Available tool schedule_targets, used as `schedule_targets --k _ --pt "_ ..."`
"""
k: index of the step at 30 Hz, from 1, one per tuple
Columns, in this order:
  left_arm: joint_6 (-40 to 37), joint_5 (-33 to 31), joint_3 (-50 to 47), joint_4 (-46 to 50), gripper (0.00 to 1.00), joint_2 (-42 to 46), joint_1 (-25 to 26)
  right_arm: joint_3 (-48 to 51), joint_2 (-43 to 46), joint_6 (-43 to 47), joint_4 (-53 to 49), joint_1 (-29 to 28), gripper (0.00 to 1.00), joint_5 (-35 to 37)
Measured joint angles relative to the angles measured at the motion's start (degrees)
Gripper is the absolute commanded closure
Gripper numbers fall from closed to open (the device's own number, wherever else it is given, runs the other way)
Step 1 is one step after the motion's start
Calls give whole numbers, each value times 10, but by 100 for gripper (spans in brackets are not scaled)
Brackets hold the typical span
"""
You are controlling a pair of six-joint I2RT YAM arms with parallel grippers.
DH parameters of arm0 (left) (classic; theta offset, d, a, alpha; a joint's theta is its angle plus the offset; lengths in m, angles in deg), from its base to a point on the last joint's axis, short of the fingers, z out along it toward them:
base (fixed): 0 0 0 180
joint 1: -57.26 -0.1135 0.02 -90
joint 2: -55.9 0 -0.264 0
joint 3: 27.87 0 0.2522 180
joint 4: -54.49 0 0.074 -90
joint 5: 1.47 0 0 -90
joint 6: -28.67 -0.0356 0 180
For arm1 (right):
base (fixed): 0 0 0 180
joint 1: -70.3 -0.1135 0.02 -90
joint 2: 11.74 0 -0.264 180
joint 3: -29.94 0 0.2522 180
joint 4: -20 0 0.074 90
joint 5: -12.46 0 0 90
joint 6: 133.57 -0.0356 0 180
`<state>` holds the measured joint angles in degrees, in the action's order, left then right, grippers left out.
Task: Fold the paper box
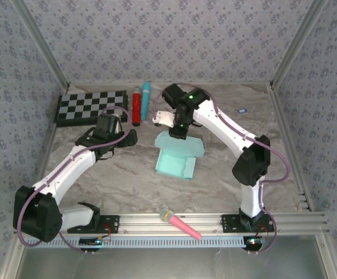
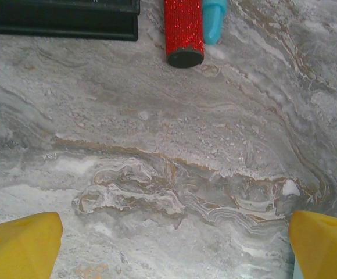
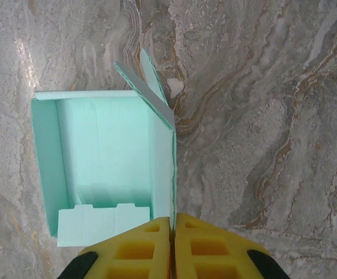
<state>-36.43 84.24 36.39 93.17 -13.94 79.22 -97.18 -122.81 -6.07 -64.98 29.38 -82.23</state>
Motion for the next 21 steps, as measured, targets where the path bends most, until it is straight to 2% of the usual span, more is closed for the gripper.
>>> schedule_targets --k 6,9,11,16,21 --pt "2 19 -11 -13 1 0 0 -22 -31 17 -5 -10 72 21" --pt "3 26 -19 -17 1 0 0 -31 -34 24 -5 -12 55 26" --pt "6 35 -26 -21 2 0 0 -38 -34 25 -3 -14 49 30" --pt "13 61 -46 -32 4 0 0 -40 -21 6 21 -12 44 48" --pt "17 90 -58 -42 9 0 12 3 48 -52 79 3 42 69"
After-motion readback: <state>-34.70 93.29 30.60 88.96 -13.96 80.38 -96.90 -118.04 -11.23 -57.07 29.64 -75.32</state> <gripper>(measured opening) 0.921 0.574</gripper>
